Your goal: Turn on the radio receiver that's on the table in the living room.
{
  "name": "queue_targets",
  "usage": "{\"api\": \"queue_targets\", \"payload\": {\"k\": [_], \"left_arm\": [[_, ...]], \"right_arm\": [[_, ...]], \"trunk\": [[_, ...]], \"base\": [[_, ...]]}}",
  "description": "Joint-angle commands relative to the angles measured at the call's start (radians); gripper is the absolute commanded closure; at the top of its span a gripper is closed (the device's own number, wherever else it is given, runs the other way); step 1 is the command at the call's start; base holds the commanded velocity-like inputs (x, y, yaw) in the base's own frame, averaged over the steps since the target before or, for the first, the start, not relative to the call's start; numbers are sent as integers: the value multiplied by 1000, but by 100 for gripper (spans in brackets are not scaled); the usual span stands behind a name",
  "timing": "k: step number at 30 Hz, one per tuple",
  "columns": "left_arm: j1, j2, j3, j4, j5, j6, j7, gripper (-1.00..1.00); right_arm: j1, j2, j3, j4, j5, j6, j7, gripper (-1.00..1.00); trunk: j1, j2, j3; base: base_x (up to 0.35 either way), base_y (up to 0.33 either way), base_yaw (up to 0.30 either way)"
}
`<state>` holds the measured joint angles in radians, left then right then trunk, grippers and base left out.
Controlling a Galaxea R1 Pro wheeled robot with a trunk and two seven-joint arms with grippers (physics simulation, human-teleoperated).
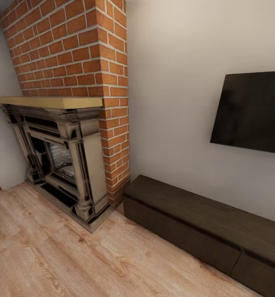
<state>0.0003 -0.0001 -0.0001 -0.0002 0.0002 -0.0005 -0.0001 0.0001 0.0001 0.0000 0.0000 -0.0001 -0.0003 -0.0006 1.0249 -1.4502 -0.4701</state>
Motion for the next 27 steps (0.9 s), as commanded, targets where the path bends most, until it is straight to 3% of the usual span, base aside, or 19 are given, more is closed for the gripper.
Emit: {"api": "queue_targets", "payload": {"k": [1,9,14,19,27], "left_arm": [[6,-6,-1,-1,1,-5,-1,-100],[35,-51,-1,-1,1,-6,-1,-100],[35,-78,-1,-1,3,-6,-3,-100],[36,-98,-2,-1,3,-6,-7,-100],[36,-106,-6,-29,3,-14,-3,-100]], "right_arm": [[-6,6,1,-1,0,-3,-5,-100],[-51,51,-1,-1,-1,-3,-7,-100],[-72,53,1,-1,1,-6,-7,-100],[-72,34,2,-23,5,-34,-8,-100],[-77,0,2,-68,43,-48,-1,-100]], "trunk": [[0,0,0],[0,0,0],[0,0,0],[0,0,0],[0,0,0]], "base": [[0,0,0],[0,0,0],[0,0,0],[0,0,0],[0,0,0]]}}
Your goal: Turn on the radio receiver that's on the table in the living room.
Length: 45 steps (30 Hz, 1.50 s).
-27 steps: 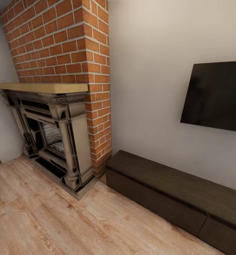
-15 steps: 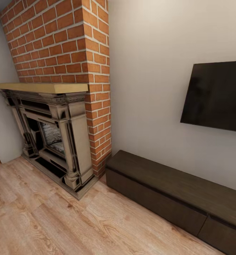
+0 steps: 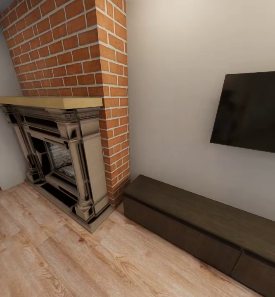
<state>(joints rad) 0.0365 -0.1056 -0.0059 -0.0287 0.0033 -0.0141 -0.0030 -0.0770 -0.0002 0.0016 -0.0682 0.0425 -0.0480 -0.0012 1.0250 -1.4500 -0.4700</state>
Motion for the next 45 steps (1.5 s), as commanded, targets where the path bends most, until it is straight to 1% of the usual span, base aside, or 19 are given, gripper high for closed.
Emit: {"api": "queue_targets", "payload": {"k": [1,4,5,8,10,11,12,16,19,21,22,23,24,29,31,33,35,45], "left_arm": [[0,3,0,-6,0,2,3,-100],[0,12,2,-23,1,13,13,-100],[0,13,3,-198,3,39,26,-100],[0,14,6,-340,8,141,65,-100],[-1,13,7,-435,8,203,76,-100],[-1,11,7,-519,9,239,81,-100],[-1,10,7,-553,9,249,84,-100],[-1,12,7,-636,8,276,89,-100],[-1,13,7,-649,9,272,86,-100],[-1,13,7,-651,9,252,85,-100],[-1,12,7,-645,8,203,84,-100],[-1,11,7,-643,8,190,84,-100],[-1,12,8,-634,8,160,84,-100],[-1,19,13,-619,6,125,85,-100],[-1,24,16,-614,7,83,87,-100],[-1,25,16,-609,7,64,89,-100],[-1,26,17,-605,6,54,90,-100],[-1,30,17,-584,5,46,91,-100]], "right_arm": [[-2,-1,0,-6,6,1,1,-100],[-5,-16,-2,-23,23,7,-3,-100],[-5,-30,-2,-211,95,9,-4,-100],[-10,-71,-6,-307,99,35,-5,-100],[-22,-99,-8,-350,98,81,-5,-100],[-47,-122,-10,-368,95,131,-5,-100],[-63,-129,-11,-372,94,149,-4,-100],[-108,-141,-12,-378,92,173,-5,-100],[-115,-142,-12,-376,92,171,-4,-100],[-117,-142,-11,-372,91,164,-2,-100],[-116,-142,-10,-359,91,144,0,-100],[-116,-142,-10,-354,91,137,0,-100],[-115,-142,-9,-337,92,119,1,-100],[-115,-142,-7,-313,94,98,-5,-100],[-115,-143,-6,-298,96,93,-7,-100],[-115,-143,-5,-293,97,91,-8,-100],[-115,-143,-5,-290,98,86,-8,-100],[-115,-144,-5,-289,99,82,-8,-100]], "trunk": [[0,0,0],[0,0,0],[0,0,0],[0,0,0],[0,0,0],[0,0,0],[0,0,0],[0,0,0],[0,0,0],[0,0,0],[0,0,0],[0,0,0],[0,0,0],[0,0,0],[0,0,0],[0,0,0],[0,0,0],[0,0,0]], "base": [[0,0,0],[0,0,0],[0,0,0],[0,0,0],[0,0,0],[0,0,0],[0,0,0],[0,0,0],[0,0,0],[0,0,0],[0,0,0],[0,0,0],[0,0,0],[0,0,6],[0,0,183],[0,0,256],[0,0,283],[0,0,295]]}}
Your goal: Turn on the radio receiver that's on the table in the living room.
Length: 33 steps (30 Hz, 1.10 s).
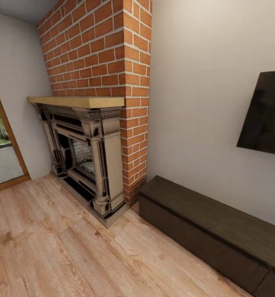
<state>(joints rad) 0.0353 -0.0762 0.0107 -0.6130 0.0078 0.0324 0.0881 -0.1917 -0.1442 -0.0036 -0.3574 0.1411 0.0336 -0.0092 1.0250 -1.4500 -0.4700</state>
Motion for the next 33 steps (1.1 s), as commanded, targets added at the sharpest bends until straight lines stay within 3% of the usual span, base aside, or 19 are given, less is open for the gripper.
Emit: {"api": "queue_targets", "payload": {"k": [1,33], "left_arm": [[0,0,0,0,0,0,0,-100],[0,-1,0,4,-3,-9,1,-100]], "right_arm": [[0,0,0,0,0,0,0,-100],[0,0,2,4,0,0,0,-100]], "trunk": [[0,0,0],[0,0,0]], "base": [[0,0,296],[0,0,296]]}}
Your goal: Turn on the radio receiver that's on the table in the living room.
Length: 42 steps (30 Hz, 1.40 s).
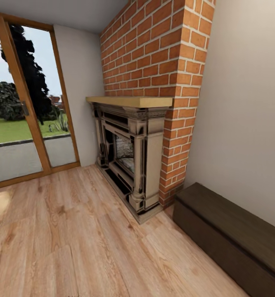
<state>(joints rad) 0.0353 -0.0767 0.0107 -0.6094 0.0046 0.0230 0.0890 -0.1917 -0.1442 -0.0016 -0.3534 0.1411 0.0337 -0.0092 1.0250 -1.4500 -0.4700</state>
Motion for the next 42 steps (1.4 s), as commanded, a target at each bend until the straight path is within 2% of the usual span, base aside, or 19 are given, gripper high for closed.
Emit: {"api": "queue_targets", "payload": {"k": [1,42], "left_arm": [[0,0,0,0,0,0,0,-100],[0,3,0,0,-3,0,0,-100]], "right_arm": [[0,0,0,1,0,0,0,-100],[-1,0,2,4,0,0,0,-100]], "trunk": [[0,0,0],[0,0,0]], "base": [[0,0,296],[3,0,295]]}}
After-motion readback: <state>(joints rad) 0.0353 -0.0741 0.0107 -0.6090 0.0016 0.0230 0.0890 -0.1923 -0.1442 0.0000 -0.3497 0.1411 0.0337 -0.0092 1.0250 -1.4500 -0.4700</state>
